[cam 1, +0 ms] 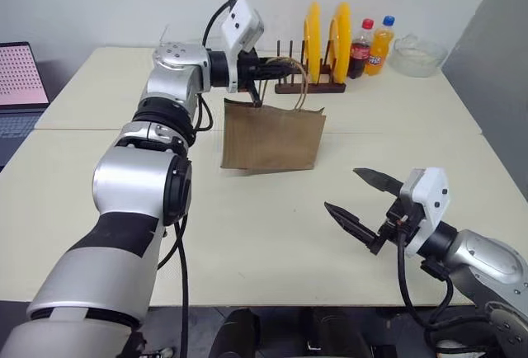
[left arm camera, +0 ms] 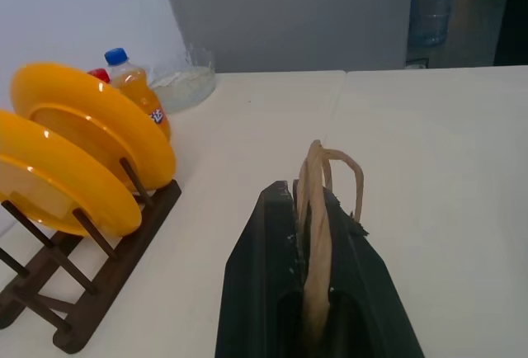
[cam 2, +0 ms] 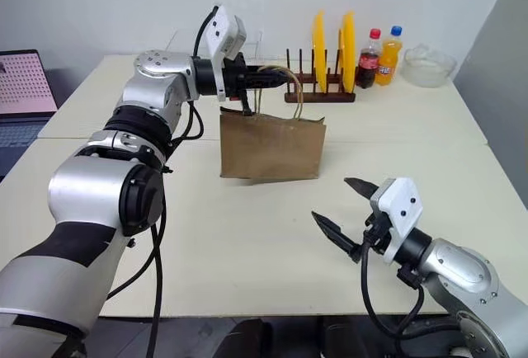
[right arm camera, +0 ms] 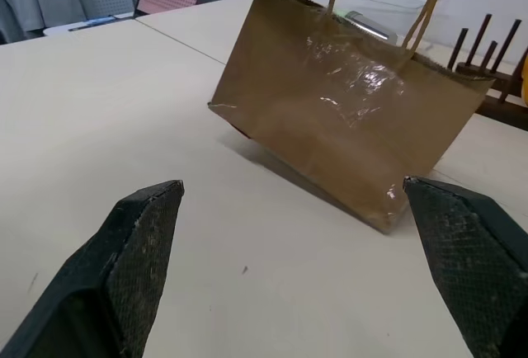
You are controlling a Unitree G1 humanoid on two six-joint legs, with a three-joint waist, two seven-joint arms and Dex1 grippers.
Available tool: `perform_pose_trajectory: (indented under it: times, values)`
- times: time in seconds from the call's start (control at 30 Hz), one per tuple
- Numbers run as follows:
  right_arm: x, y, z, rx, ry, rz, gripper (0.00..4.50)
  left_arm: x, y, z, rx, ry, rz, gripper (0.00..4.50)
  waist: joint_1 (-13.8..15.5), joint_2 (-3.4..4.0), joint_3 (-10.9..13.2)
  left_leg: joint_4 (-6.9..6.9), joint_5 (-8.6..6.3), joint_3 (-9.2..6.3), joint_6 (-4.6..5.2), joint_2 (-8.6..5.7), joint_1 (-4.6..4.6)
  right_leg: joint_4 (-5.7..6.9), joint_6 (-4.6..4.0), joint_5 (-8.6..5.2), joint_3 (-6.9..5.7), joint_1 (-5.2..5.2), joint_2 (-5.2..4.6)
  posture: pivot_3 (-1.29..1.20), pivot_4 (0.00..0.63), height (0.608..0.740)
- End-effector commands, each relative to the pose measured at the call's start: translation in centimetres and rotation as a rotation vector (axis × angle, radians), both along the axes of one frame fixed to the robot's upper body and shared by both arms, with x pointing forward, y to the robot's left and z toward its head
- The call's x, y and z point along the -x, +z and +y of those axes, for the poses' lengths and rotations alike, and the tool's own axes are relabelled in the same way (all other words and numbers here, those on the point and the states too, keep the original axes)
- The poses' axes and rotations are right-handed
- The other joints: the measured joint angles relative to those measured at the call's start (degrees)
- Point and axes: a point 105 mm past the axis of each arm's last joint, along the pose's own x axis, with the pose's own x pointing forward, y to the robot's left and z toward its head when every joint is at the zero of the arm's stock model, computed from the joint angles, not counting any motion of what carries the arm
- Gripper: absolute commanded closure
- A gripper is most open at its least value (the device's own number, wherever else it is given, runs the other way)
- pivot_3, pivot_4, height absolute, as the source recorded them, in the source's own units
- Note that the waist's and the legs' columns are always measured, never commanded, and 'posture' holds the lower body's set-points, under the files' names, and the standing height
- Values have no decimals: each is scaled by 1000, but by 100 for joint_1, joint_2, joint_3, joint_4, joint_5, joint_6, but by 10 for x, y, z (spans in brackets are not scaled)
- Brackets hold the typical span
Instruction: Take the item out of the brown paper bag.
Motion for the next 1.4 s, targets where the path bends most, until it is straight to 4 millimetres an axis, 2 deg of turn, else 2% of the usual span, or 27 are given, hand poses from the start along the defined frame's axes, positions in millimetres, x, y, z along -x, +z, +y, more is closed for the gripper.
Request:
perform_pose_trajectory:
  times: [0.03, 0.43, 1.0, 1.4]
  values:
    - [7, 11, 3, -8, 2, -51, 0, 5, 33, -9, 16, -9, -117, 4481, 0, 0, 0, 0, 0, 0, 0, 0, 2, 1, 0, 0, 0, 0, 0, 0, 150, 740]
    - [6, 10, 5, -21, -31, -46, 0, 1, 2, -14, -105, -6, -112, 4481, 1, 0, 0, 1, 0, 5, 1, 0, 5, 2, 0, 0, 5, 2, 1, 0, 150, 740]
    - [3, 11, 8, -36, -42, -40, 0, -9, 13, -10, -162, 112, -268, 4481, 5, 0, 0, 20, 1, 6, 1, -1, 4, 21, 1, 1, 6, 2, 1, 0, 150, 740]
    - [2, 14, 12, -43, -16, -56, 0, -14, -5, 0, -199, 143, -258, 4481, 1, 0, 0, 57, -1, 10, 2, -2, 5, 62, 2, 0, 10, 1, 0, 0, 150, 740]
